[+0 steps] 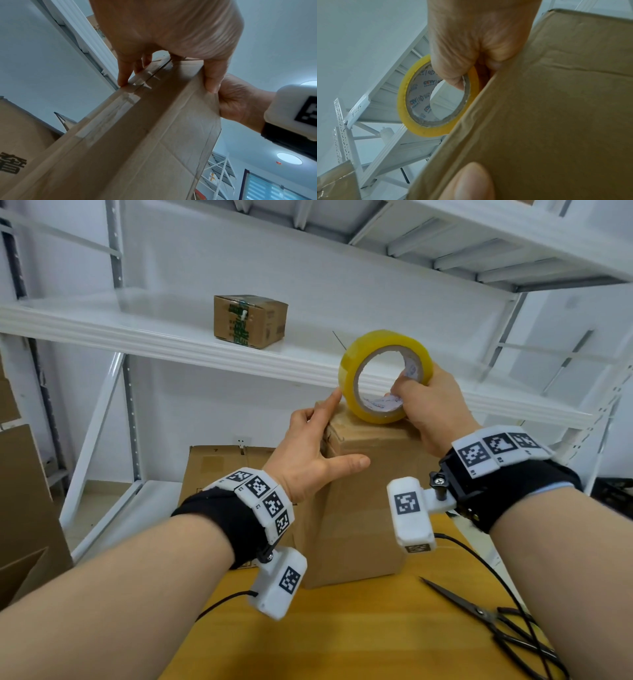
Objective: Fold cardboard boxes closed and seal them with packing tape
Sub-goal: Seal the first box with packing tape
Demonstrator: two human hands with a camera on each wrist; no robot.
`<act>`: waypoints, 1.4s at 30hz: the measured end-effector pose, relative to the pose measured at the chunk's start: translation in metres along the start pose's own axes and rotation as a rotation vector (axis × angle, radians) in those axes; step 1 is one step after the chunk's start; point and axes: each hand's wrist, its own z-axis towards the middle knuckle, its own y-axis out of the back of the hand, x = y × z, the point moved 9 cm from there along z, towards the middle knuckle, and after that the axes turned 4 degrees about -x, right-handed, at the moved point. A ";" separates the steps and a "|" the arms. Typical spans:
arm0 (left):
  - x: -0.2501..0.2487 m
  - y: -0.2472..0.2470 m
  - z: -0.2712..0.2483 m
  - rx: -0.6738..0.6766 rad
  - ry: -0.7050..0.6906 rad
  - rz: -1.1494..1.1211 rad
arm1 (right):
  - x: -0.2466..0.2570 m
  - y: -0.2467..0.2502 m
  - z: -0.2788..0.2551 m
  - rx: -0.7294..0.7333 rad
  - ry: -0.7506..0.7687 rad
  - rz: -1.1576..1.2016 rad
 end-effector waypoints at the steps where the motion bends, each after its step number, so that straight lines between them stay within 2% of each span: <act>1: -0.001 0.001 0.000 -0.007 -0.009 0.009 | 0.001 0.000 0.000 -0.004 0.004 -0.004; 6: -0.015 0.008 0.004 0.001 -0.067 0.266 | 0.001 0.003 0.000 -0.006 0.020 -0.031; 11: -0.033 0.011 0.008 0.012 -0.221 0.468 | 0.001 0.002 0.003 -0.007 0.022 -0.026; 14: -0.030 0.010 0.003 -0.055 -0.186 0.375 | 0.000 0.001 0.004 -0.006 0.009 -0.018; 17: -0.034 0.015 -0.007 -0.193 -0.242 0.315 | -0.002 0.003 0.004 -0.011 -0.006 -0.005; 24: -0.045 0.013 -0.014 -0.273 -0.432 0.464 | -0.006 0.002 0.006 -0.003 -0.035 0.004; 30: -0.056 0.015 -0.007 -0.185 -0.519 0.503 | -0.006 -0.002 0.005 0.016 -0.037 -0.006; 35: -0.052 0.012 -0.010 -0.154 -0.478 0.427 | -0.003 0.001 0.003 0.018 -0.012 -0.019; 42: -0.053 0.013 -0.006 -0.132 -0.477 0.468 | 0.003 0.002 0.000 0.036 0.001 -0.051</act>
